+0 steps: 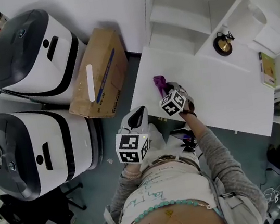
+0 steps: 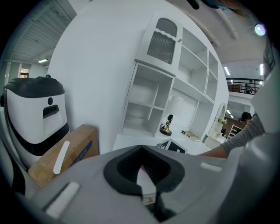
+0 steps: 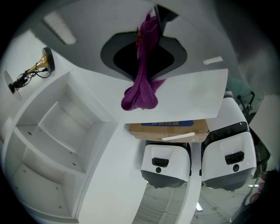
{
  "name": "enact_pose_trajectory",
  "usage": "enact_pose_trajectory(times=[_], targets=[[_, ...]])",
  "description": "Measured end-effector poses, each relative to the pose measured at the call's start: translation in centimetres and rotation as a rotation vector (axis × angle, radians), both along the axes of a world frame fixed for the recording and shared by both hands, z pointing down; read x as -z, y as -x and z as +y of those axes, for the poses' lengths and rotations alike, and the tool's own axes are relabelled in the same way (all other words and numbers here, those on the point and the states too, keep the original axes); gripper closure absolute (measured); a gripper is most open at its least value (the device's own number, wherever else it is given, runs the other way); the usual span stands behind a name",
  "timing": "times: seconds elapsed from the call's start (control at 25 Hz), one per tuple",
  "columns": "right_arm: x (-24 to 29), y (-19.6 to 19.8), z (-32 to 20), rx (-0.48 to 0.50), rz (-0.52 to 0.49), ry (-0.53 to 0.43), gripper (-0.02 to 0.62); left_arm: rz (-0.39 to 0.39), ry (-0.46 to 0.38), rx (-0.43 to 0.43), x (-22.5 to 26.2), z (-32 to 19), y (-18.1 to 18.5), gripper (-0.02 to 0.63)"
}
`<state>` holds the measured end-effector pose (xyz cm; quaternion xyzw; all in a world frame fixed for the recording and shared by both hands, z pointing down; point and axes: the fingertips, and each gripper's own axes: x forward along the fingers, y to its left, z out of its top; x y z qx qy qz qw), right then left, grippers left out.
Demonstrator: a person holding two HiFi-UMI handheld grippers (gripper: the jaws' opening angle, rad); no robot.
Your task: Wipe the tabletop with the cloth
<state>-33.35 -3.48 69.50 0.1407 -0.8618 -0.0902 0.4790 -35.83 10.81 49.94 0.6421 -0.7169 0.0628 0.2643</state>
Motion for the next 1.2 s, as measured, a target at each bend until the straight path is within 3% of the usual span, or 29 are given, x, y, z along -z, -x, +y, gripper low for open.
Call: enact_pose_trajectory(times=[1.2], targets=[[0.1, 7.4, 5.2, 0.228, -0.009, 0.009, 0.528, -0.012, 0.015, 0.17, 0.1, 3.9, 3.3, 0.604]])
